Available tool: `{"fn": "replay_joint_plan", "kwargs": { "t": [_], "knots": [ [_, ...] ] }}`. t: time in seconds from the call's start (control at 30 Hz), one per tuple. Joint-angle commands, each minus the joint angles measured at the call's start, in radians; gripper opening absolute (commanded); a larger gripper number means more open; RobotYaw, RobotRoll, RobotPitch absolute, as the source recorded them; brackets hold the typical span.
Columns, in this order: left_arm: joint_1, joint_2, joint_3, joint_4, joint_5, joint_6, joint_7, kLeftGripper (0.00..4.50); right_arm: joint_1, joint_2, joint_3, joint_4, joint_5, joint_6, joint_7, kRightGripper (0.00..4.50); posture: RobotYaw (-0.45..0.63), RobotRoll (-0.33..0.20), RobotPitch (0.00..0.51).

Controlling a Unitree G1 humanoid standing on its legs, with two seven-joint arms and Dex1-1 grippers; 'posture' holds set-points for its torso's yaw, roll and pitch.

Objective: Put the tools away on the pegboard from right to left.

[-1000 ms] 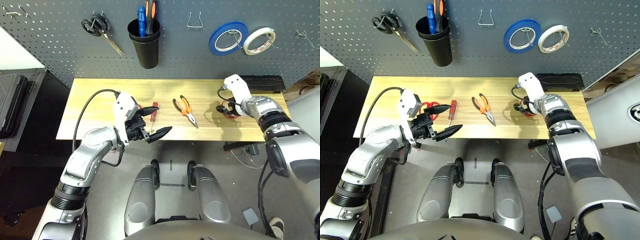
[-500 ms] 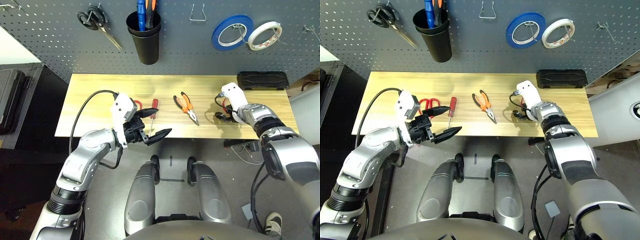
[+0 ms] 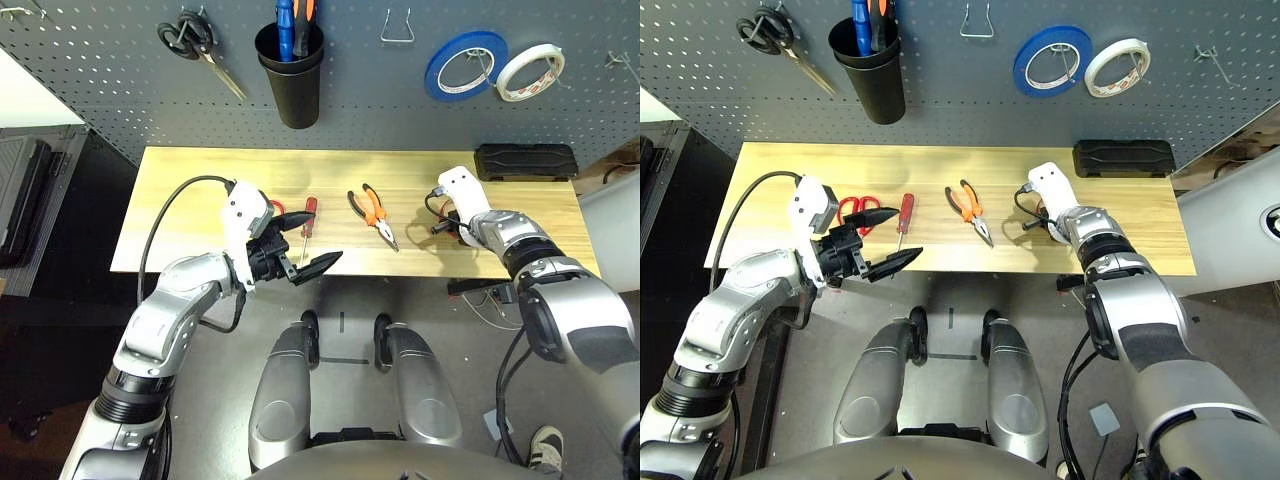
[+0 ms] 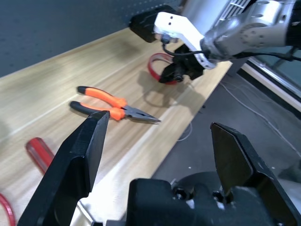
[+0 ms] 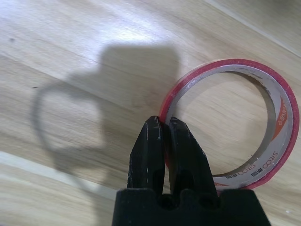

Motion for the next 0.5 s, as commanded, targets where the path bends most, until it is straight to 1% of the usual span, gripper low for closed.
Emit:
{"fn": "replay_joint_plan", "kwargs": {
  "t": [0.03,0.07,0.17,0.27,0.4,0.5],
  "knots": [
    [-0.012,-0.005,-0.024,0.051,0.025,-0.029,-0.015,4.50,0.034,-0.021,-0.017,-0.012,0.010,0.013,0.002,0.05,0.01,0.000,0.286],
    [-0.025,-0.008,-0.028,0.071,0.030,-0.039,-0.019,4.50,0.037,-0.027,-0.018,-0.025,0.010,0.013,0.007,0.05,0.00,0.000,0.269],
    [-0.061,-0.022,-0.030,0.123,0.043,-0.073,-0.027,4.50,0.048,-0.054,-0.022,-0.089,0.014,0.022,0.026,0.05,-0.02,0.000,0.246],
    [-0.088,-0.034,-0.032,0.161,0.051,-0.098,-0.033,4.50,0.075,-0.087,-0.029,-0.198,0.025,0.056,0.046,0.05,-0.04,0.000,0.222],
    [-0.105,-0.043,-0.035,0.190,0.059,-0.123,-0.043,4.50,0.126,-0.121,-0.031,-0.348,0.034,0.120,0.060,0.05,-0.05,0.000,0.212],
    [-0.115,-0.049,-0.037,0.208,0.063,-0.138,-0.048,4.50,0.174,-0.160,-0.037,-0.502,0.043,0.190,0.070,0.05,-0.06,0.000,0.202]
  ]
}}
